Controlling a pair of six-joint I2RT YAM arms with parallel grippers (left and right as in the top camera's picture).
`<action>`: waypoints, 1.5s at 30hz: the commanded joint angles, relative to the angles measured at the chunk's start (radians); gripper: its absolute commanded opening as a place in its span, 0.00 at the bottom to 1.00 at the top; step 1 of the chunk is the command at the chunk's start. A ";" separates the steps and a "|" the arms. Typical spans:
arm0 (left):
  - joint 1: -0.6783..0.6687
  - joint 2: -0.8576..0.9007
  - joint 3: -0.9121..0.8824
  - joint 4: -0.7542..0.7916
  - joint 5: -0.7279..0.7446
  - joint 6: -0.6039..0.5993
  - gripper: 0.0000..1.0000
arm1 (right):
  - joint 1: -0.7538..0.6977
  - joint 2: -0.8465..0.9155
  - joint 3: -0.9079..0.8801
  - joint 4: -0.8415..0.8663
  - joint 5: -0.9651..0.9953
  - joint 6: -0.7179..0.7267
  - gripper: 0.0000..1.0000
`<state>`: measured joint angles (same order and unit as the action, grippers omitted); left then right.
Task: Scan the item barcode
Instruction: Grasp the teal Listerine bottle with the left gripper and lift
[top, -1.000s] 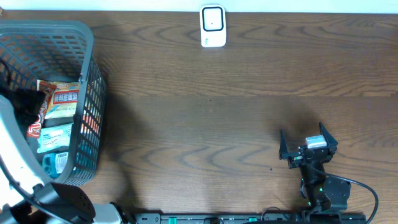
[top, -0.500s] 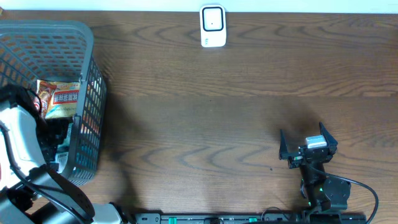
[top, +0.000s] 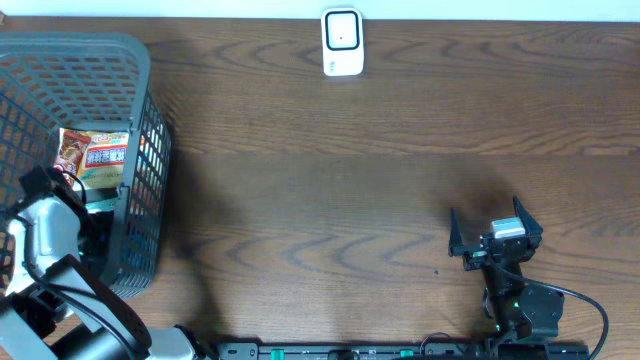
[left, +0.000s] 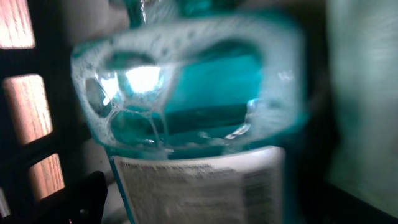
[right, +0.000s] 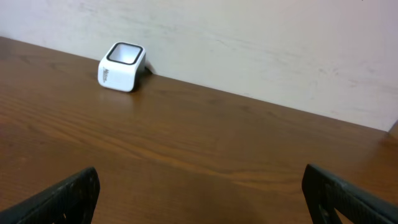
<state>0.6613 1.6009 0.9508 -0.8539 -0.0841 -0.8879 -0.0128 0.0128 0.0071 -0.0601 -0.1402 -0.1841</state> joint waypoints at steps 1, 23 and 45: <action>0.006 -0.003 -0.071 0.049 -0.016 -0.008 0.98 | 0.000 -0.004 -0.002 -0.003 0.003 0.015 0.99; 0.006 -0.011 -0.172 0.194 -0.002 0.045 0.57 | 0.000 -0.004 -0.002 -0.004 0.003 0.015 0.99; 0.006 -0.456 0.134 0.084 0.057 0.086 0.56 | 0.000 -0.004 -0.002 -0.003 0.003 0.015 0.99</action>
<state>0.6651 1.2247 1.0340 -0.7918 -0.0624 -0.8112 -0.0128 0.0128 0.0071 -0.0601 -0.1402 -0.1841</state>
